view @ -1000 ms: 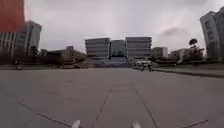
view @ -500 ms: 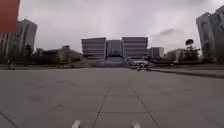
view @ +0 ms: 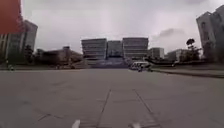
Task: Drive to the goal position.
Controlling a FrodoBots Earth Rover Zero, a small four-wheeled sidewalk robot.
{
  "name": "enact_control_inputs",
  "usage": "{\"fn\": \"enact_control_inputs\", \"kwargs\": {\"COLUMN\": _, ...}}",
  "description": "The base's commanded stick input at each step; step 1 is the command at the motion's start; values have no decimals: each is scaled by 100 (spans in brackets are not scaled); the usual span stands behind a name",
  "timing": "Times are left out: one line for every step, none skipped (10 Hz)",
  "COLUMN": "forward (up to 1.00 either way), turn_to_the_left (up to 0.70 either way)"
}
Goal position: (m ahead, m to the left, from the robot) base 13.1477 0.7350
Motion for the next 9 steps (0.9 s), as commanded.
{"fn": "enact_control_inputs", "kwargs": {"forward": 70, "turn_to_the_left": 0}}
{"fn": "enact_control_inputs", "kwargs": {"forward": 70, "turn_to_the_left": 0}}
{"fn": "enact_control_inputs", "kwargs": {"forward": 70, "turn_to_the_left": 0}}
{"fn": "enact_control_inputs", "kwargs": {"forward": 70, "turn_to_the_left": 0}}
{"fn": "enact_control_inputs", "kwargs": {"forward": 70, "turn_to_the_left": 0}}
{"fn": "enact_control_inputs", "kwargs": {"forward": 70, "turn_to_the_left": 0}}
{"fn": "enact_control_inputs", "kwargs": {"forward": 70, "turn_to_the_left": 0}}
{"fn": "enact_control_inputs", "kwargs": {"forward": 70, "turn_to_the_left": 0}}
{"fn": "enact_control_inputs", "kwargs": {"forward": 70, "turn_to_the_left": 0}}
